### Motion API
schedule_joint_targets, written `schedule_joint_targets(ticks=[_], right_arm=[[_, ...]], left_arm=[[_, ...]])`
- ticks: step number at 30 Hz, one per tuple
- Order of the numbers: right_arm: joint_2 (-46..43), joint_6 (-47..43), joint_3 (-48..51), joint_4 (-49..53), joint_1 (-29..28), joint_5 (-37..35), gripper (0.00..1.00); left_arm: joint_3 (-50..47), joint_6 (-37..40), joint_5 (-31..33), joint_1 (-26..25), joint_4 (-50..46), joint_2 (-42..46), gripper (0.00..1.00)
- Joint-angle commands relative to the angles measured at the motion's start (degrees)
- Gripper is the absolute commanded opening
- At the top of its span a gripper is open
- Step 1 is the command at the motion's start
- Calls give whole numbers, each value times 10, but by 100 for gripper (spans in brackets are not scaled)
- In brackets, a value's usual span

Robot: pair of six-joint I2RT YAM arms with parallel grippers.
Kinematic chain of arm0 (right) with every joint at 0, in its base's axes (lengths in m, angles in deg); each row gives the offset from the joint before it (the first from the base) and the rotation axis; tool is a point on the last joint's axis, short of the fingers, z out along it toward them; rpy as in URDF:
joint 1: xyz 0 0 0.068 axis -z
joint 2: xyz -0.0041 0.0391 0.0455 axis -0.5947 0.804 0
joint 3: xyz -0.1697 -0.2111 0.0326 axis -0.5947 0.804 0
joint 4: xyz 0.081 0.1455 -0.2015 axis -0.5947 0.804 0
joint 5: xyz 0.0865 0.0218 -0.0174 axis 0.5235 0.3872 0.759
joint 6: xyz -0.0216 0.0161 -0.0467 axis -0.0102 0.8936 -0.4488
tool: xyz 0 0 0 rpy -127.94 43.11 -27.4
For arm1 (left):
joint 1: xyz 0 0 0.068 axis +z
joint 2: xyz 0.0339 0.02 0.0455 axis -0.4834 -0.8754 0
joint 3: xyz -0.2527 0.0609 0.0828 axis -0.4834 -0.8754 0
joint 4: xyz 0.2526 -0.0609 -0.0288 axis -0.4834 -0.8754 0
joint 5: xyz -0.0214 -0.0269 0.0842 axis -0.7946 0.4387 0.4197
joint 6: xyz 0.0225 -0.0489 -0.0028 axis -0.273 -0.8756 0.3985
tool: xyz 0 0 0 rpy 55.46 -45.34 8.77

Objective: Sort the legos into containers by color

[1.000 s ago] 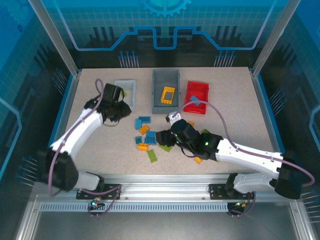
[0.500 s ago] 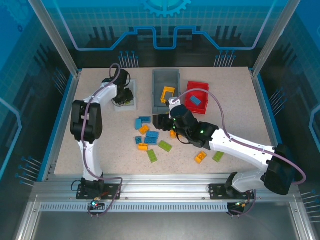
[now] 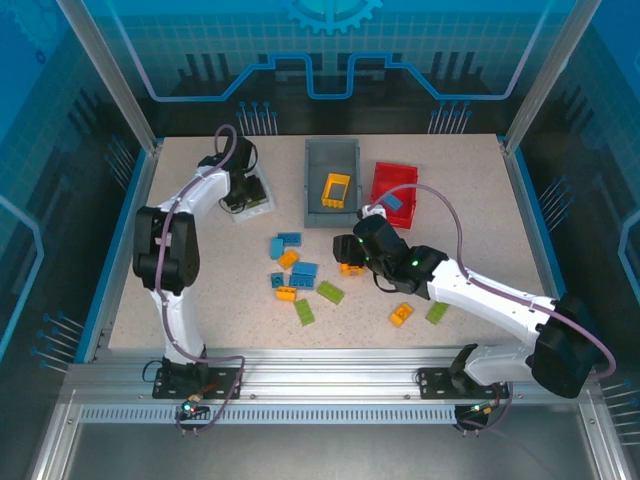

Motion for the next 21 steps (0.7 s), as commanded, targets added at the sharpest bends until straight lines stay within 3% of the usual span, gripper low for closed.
schedule_joint_targets(ticks=[1, 9, 15, 18, 21], right_arm=[[-5, 3, 4, 32, 7, -24, 67], [-4, 3, 5, 42, 8, -29, 65], [-1, -12, -1, 43, 13, -23, 65], [0, -13, -6, 47, 14, -20, 65], [-2, -9, -1, 40, 14, -17, 65]], left_arm=[[-17, 0, 9, 4, -14, 58, 49], [-57, 14, 22, 3, -13, 110, 37], [-6, 47, 54, 18, -35, 71, 37], [42, 63, 94, 33, -74, 31, 45], [51, 68, 75, 57, -66, 7, 50]])
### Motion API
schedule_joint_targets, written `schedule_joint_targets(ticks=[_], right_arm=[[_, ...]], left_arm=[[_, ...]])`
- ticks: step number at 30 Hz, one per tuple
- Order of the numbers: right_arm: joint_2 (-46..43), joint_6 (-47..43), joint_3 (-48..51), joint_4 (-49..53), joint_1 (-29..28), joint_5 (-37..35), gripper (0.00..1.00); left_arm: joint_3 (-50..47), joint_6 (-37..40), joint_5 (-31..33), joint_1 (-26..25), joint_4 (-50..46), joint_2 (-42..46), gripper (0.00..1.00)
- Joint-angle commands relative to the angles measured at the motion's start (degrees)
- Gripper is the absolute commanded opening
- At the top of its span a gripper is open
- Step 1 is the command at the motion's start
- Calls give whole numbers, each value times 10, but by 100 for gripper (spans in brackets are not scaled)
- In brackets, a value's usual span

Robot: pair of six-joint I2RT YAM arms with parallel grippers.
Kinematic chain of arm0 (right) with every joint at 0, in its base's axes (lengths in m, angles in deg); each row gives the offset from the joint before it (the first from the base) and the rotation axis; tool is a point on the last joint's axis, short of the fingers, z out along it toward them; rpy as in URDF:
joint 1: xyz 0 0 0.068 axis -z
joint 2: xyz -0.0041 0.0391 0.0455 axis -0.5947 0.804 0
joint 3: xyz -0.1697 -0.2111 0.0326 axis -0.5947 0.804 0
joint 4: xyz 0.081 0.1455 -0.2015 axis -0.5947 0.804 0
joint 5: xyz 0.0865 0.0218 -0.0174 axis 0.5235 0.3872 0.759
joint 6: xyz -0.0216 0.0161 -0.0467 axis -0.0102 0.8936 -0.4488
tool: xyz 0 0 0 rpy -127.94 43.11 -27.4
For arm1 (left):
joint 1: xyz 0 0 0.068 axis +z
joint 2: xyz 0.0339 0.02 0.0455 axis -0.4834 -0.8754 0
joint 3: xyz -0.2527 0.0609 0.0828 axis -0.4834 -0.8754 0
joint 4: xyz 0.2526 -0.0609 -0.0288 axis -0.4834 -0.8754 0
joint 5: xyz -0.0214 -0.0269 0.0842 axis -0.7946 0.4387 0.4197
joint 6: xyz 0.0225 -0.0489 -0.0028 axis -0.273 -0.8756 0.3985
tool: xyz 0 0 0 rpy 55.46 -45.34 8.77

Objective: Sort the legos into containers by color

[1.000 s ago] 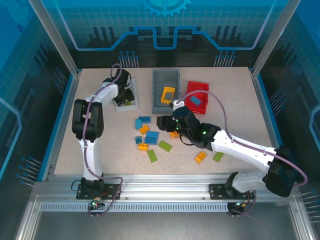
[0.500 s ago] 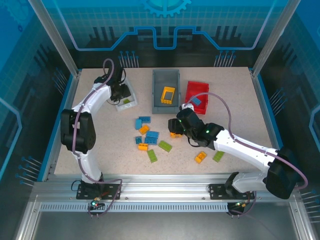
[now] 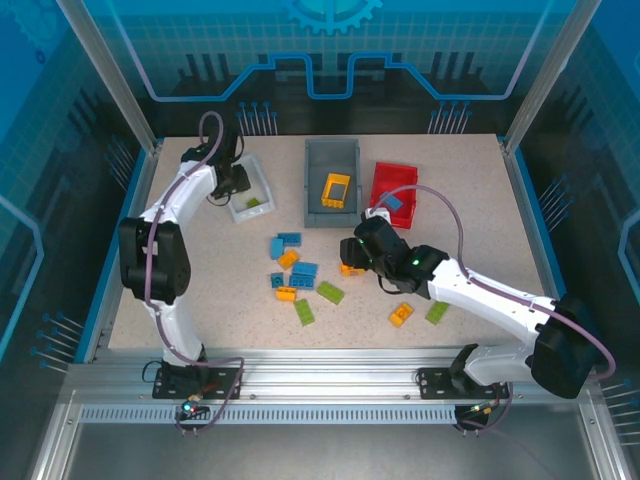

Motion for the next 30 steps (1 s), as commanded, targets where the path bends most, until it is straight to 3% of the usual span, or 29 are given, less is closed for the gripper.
schedule_joint_targets(ticks=[1, 9, 15, 17, 30], right_arm=[[-2, 0, 1, 1, 7, 0, 65], [7, -2, -1, -7, 7, 21, 64], [5, 3, 1, -9, 7, 32, 64], [4, 4, 4, -12, 7, 31, 64], [5, 11, 3, -9, 1, 37, 63]], left_arm=[[20, 28, 16, 30, -22, -34, 51], [79, 81, -48, 48, -1, -116, 51], [64, 87, -49, 47, -3, -118, 16], [48, 87, -40, 44, -10, -105, 9], [-134, 17, -19, -4, 32, 25, 4]])
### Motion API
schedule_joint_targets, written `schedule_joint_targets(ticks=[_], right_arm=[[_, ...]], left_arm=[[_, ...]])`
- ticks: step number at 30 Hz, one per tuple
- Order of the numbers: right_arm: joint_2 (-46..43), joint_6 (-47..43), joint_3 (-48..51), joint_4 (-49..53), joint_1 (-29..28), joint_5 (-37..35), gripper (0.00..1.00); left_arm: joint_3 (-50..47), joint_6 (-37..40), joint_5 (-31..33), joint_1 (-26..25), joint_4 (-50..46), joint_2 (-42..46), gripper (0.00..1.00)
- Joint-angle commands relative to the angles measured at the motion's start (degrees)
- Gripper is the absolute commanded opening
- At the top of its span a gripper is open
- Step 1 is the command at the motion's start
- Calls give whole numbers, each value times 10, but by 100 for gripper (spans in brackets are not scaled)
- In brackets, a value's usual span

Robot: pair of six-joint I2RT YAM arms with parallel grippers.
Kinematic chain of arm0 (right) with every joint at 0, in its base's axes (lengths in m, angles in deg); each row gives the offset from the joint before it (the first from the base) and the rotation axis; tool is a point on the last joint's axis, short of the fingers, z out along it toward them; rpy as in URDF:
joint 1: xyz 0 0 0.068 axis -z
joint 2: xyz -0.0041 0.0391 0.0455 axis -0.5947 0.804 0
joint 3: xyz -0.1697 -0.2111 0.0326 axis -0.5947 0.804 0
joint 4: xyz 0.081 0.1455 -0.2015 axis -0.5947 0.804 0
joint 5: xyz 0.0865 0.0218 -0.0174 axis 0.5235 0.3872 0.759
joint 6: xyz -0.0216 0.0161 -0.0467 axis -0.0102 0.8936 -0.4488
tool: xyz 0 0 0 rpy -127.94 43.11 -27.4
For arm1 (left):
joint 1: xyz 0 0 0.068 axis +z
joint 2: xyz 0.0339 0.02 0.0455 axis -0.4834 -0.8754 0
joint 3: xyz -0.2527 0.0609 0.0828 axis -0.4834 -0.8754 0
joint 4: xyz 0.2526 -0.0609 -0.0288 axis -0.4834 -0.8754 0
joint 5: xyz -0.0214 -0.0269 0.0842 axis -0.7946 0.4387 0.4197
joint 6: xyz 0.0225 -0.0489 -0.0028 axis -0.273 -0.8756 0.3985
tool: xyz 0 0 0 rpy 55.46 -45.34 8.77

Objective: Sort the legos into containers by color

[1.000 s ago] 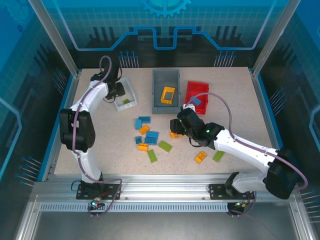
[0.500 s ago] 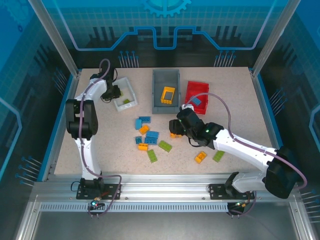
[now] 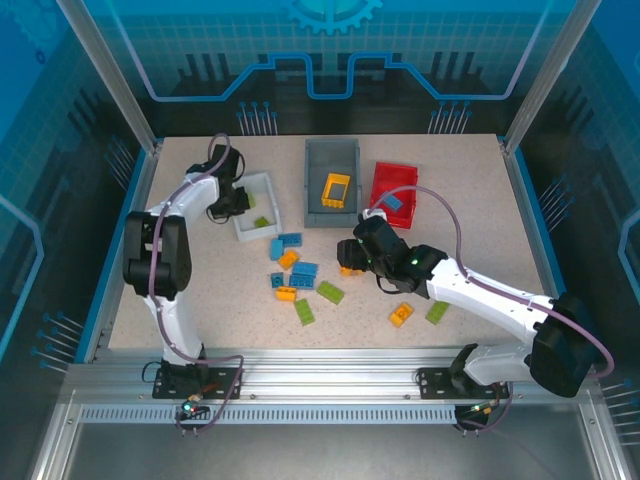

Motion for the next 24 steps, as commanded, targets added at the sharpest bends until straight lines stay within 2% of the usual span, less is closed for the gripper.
schedule_joint_targets(ticks=[1, 4, 6, 10, 13, 18, 24], right_arm=[[-1, 10, 3, -2, -2, 5, 63], [3, 8, 0, -3, -5, 9, 64], [12, 4, -8, 1, -6, 12, 64], [51, -7, -41, 20, -19, 9, 65], [89, -16, -70, 30, -38, 6, 67], [176, -85, -144, 58, -75, 12, 70], [252, -167, -208, 110, -80, 29, 71]], left_arm=[[-31, -35, 12, -2, 11, 29, 4], [-30, -41, 10, -3, 8, 26, 6], [-29, -43, 11, -3, 5, 25, 12], [-37, -51, 14, -3, 2, 47, 36], [-37, -57, 12, -4, -6, 74, 48], [-46, -75, -1, -13, -25, 150, 54], [-140, -125, -43, -83, -20, 319, 56]])
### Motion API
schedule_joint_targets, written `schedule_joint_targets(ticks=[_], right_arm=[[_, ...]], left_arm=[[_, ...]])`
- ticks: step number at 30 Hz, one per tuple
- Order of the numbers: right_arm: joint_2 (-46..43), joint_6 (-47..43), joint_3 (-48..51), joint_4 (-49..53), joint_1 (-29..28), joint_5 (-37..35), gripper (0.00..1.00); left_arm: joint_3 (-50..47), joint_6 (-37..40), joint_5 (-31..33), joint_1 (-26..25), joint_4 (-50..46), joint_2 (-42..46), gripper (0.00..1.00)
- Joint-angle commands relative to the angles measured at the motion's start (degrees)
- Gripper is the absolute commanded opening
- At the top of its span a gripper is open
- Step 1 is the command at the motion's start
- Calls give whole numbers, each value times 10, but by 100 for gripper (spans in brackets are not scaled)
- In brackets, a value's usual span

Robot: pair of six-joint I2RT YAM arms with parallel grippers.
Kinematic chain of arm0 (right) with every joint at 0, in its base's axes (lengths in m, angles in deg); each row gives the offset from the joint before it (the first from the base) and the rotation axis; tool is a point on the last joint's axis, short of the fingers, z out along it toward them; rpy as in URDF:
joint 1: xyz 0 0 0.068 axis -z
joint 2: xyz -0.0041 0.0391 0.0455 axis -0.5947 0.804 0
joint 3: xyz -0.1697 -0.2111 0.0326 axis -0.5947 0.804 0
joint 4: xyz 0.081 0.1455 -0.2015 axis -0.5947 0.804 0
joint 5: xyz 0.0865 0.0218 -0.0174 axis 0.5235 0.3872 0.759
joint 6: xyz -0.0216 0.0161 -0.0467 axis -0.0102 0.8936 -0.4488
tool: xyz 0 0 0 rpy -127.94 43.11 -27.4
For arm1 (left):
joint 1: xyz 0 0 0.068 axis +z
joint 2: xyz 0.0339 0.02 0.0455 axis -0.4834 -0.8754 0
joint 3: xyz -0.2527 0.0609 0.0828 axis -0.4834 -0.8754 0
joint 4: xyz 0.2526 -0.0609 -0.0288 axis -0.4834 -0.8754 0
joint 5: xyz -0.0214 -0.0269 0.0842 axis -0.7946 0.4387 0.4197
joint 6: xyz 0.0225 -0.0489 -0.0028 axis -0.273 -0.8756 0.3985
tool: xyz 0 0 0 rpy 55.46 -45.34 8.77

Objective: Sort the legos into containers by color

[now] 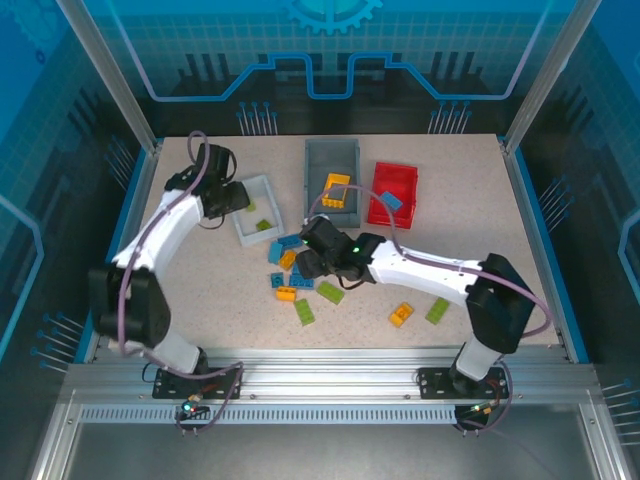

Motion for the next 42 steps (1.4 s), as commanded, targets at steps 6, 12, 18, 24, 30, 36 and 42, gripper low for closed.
schedule_joint_targets(ticks=[6, 12, 18, 24, 30, 36, 42], right_arm=[[94, -88, -93, 42, 21, 56, 78], [209, -17, -227, 82, 13, 55, 74], [308, 103, -365, 159, 15, 13, 71], [356, 166, -440, 186, 15, 19, 71], [400, 214, -487, 208, 14, 25, 69], [427, 246, -520, 229, 10, 37, 63], [442, 250, -545, 241, 7, 31, 52]], left_arm=[[-210, -158, -28, -123, -2, 284, 58], [-269, -189, 21, -129, -67, 452, 58], [-273, -177, 54, -129, -112, 521, 59], [-272, -175, 48, -129, -116, 518, 59], [-267, -170, 43, -129, -113, 512, 59], [-273, -172, 38, -129, -111, 513, 59], [-278, -169, 28, -129, -107, 513, 59]])
